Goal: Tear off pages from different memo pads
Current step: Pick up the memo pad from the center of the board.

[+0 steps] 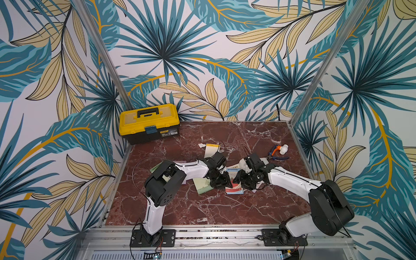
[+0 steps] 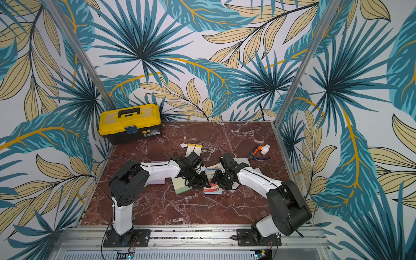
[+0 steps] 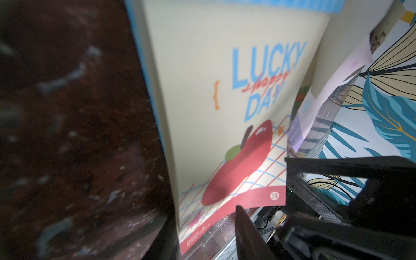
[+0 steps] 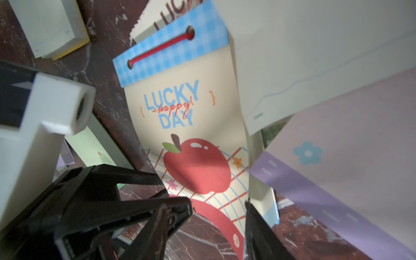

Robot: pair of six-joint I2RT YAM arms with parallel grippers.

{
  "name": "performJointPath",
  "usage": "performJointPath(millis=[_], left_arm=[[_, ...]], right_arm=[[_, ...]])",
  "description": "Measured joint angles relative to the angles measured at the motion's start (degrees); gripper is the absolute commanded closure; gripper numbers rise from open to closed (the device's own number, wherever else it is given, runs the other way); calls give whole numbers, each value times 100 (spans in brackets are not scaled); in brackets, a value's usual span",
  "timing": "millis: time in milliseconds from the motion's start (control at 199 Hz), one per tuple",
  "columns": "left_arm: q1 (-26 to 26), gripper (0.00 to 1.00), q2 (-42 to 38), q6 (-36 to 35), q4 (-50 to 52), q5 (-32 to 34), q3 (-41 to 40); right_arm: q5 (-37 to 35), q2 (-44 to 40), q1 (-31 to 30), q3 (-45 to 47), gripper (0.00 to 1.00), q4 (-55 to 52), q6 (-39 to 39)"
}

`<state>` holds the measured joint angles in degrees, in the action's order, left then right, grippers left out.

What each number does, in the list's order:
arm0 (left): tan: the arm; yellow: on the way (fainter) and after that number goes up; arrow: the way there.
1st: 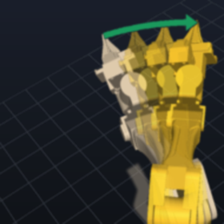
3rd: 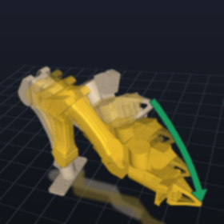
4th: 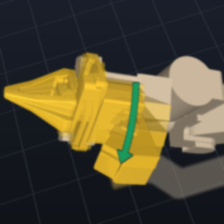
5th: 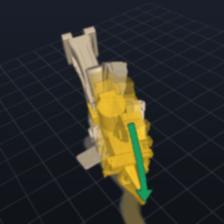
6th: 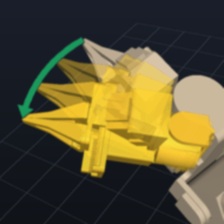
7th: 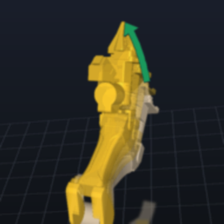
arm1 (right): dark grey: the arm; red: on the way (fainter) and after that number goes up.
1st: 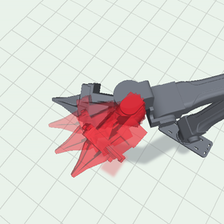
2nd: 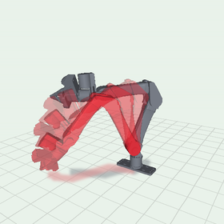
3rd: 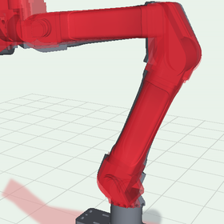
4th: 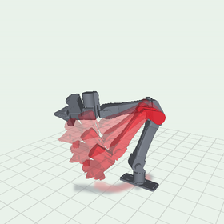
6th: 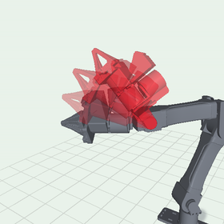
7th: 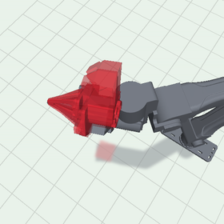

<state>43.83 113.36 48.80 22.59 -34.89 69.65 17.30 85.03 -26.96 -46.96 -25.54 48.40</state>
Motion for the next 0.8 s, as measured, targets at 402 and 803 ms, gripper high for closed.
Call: performJointPath(millis=[402,803], left_arm=[[0,59,-33,-85,138,33,0],[0,59,-79,-111,238,107,0]], right_arm=[[85,157,-4,-111,41,-63,-42],[190,83,-13,-120,46,-55,4]])
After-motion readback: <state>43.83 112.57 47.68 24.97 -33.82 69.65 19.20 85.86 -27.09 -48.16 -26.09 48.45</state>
